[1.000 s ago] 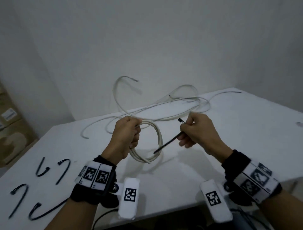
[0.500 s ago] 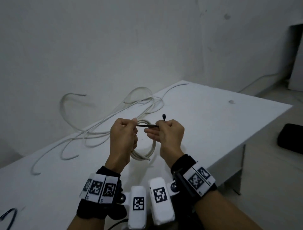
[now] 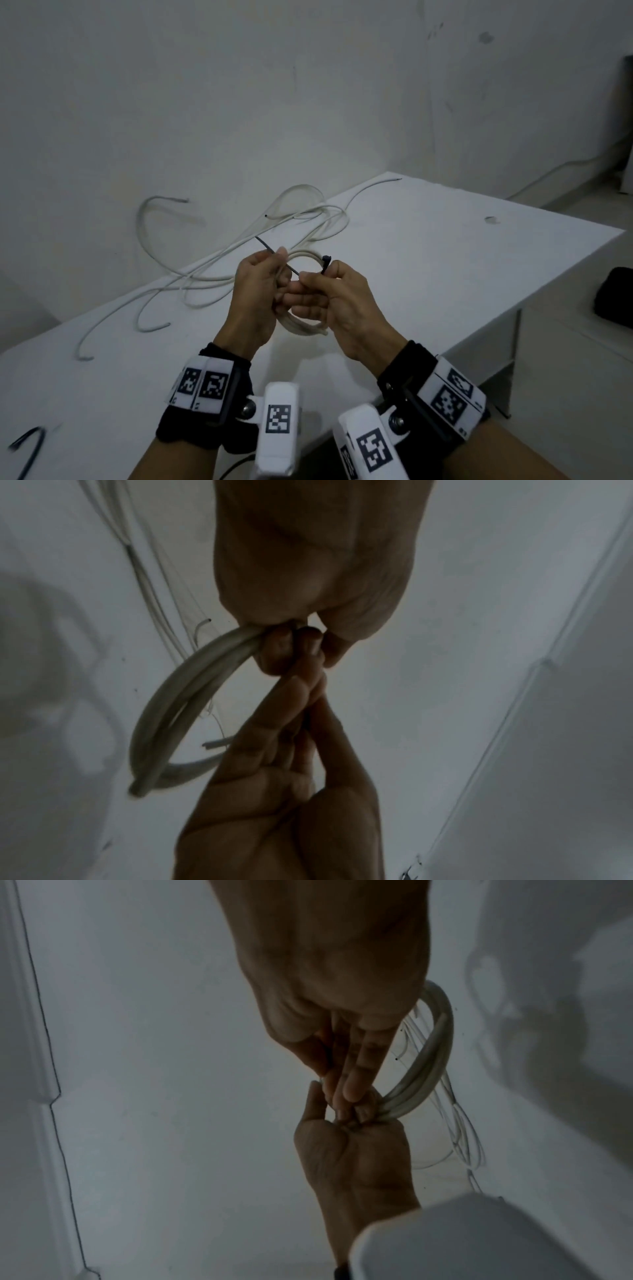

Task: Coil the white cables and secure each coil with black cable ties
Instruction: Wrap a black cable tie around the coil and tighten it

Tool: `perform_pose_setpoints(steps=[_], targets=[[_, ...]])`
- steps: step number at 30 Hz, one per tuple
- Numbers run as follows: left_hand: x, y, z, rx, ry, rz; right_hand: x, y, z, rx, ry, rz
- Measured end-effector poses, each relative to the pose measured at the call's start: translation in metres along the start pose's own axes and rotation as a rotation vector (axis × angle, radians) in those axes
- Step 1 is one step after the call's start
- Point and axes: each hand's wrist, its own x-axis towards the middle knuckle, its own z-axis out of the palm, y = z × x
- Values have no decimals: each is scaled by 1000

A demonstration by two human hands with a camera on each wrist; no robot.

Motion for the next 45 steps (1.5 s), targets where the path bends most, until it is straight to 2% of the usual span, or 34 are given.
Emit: perform_pose_setpoints(steps=[2,3,8,10,15,17,22,26,35,38,45], targets=[[-1,2,-1,22,-59,-63,-1,2,0,-23,-25,-17],[-2,2,0,41,-51,-51,-2,3,0,-48,-33,-36],[-5,1,4,219,1,84,-3,4,-4,-240,-70,-263],[-5,2,3,276,-6,118,-2,4,-6,-330,-94,-312],[-5,5,2,428,-39,202,1,5,-10,-732,-91,-492],[-5,6,1,481,-57,218,4,4,-10,-798,-86,-497],[-7,4,-4,619,-52,321,4,1,-7,-421,-188,-339],[-6,2,-9,600,-29,376,-2,-1,-6,-265,-164,-351],[-12,1,-8,574,13,460,-9,-5,-5,-209,-101,-402],[-15,0,-6,627,-4,487,-7,-9,-3,-194,-49,-433],[-20,-2,-3,744,12,562,-1,-17,2,-209,-44,-453]])
